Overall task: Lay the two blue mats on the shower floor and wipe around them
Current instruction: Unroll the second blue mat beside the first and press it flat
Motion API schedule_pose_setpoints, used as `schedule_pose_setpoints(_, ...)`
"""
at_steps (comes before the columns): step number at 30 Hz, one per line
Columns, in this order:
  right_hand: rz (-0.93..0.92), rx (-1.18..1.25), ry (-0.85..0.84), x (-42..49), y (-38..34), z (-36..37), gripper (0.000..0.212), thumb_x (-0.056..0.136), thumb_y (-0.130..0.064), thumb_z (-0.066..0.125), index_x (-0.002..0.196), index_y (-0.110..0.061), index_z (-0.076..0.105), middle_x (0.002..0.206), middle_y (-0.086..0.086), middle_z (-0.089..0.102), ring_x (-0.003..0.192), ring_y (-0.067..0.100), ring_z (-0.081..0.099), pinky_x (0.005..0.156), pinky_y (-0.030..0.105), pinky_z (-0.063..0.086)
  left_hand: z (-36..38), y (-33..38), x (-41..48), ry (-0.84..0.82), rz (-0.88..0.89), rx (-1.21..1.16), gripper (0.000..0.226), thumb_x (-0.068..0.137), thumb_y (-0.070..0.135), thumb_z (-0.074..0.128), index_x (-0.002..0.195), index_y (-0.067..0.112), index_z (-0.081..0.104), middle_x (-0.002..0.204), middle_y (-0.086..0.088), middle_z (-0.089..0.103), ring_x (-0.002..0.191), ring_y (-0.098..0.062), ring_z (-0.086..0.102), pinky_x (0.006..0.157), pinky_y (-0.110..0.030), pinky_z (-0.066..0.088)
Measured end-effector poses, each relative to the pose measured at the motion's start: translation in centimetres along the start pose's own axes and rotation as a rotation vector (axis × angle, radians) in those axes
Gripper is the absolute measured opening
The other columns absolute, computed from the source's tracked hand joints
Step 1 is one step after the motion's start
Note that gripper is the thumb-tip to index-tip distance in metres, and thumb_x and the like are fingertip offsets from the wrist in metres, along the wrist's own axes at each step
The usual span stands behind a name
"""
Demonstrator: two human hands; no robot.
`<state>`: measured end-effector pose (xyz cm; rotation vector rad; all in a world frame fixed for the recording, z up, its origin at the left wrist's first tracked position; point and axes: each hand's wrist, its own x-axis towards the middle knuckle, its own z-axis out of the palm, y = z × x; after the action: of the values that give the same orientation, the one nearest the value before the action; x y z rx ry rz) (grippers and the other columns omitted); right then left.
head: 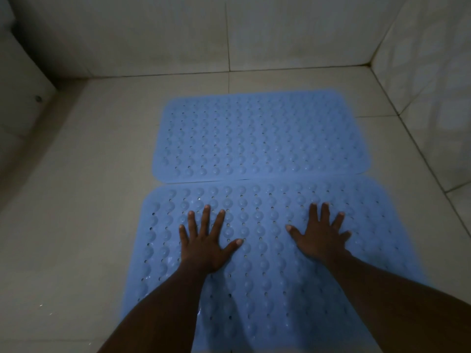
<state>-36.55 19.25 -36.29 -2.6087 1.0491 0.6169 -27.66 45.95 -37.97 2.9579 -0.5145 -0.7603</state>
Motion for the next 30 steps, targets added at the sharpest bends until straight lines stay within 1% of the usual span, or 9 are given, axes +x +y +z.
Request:
schedule_pose_setpoints(5,0.010,0.008,-0.011,-0.1,-0.3,0.0,0.101,0.084,-0.082,0.031,0.157,-0.025,-0.008,0.166,0.005,-0.018,0.149,0.047,-0.015,0.114,0.071,0.008,-0.2,-0.4,0.7,-0.034,0.024,0.013,0.099,0.073,0.099,0.014,0.151,0.052,-0.024,0.158,0.007,-0.042,0.145,-0.034,-0.040,0.118,-0.062,-0.019)
schedule_pose_setpoints(11,0.026,0.003,-0.007,-0.2,0.2,0.0,0.101,0.081,-0.086,0.028,0.157,-0.030,-0.008,0.166,0.002,-0.016,0.150,0.045,-0.011,0.114,0.069,0.014,-0.6,-0.6,1.3,-0.079,0.043,0.039,0.103,0.072,0.100,0.015,0.151,0.050,-0.027,0.156,0.004,-0.045,0.142,-0.036,-0.043,0.117,-0.064,-0.019)
schedule_pose_setpoints(15,0.053,0.002,-0.028,-0.3,0.5,0.0,0.101,0.080,-0.088,0.024,0.156,-0.032,-0.011,0.166,0.000,-0.018,0.149,0.047,-0.011,0.114,0.072,0.016,-0.8,0.1,0.8,-0.063,0.046,0.054,0.101,0.076,0.096,0.015,0.151,0.045,-0.029,0.156,0.000,-0.045,0.141,-0.041,-0.042,0.117,-0.066,-0.015)
schedule_pose_setpoints(18,0.071,-0.006,-0.029,-0.5,0.6,0.1,0.100,0.081,-0.086,0.022,0.156,-0.029,-0.011,0.166,0.003,-0.019,0.148,0.052,-0.009,0.113,0.073,0.017,-0.7,0.8,0.5,-0.051,0.057,0.041,0.099,0.079,0.093,0.016,0.153,0.044,-0.027,0.157,-0.001,-0.044,0.141,-0.043,-0.043,0.118,-0.066,-0.014)
schedule_pose_setpoints(23,0.091,-0.005,-0.035,-0.4,0.4,0.0,0.098,0.084,-0.082,0.028,0.157,-0.027,-0.007,0.166,0.004,-0.018,0.147,0.052,-0.010,0.111,0.075,0.018,-0.4,0.7,0.5,-0.036,0.068,0.028,0.098,0.079,0.093,0.017,0.153,0.045,-0.027,0.158,0.000,-0.044,0.141,-0.041,-0.043,0.118,-0.064,-0.016)
schedule_pose_setpoints(30,0.079,-0.011,-0.039,0.1,0.2,0.1,0.096,0.085,-0.082,0.026,0.157,-0.027,-0.007,0.166,0.004,-0.019,0.147,0.053,-0.012,0.110,0.076,0.015,0.1,0.4,1.1,-0.019,0.069,0.000,0.098,0.078,0.095,0.020,0.153,0.048,-0.025,0.158,0.002,-0.043,0.142,-0.039,-0.042,0.118,-0.061,-0.019)
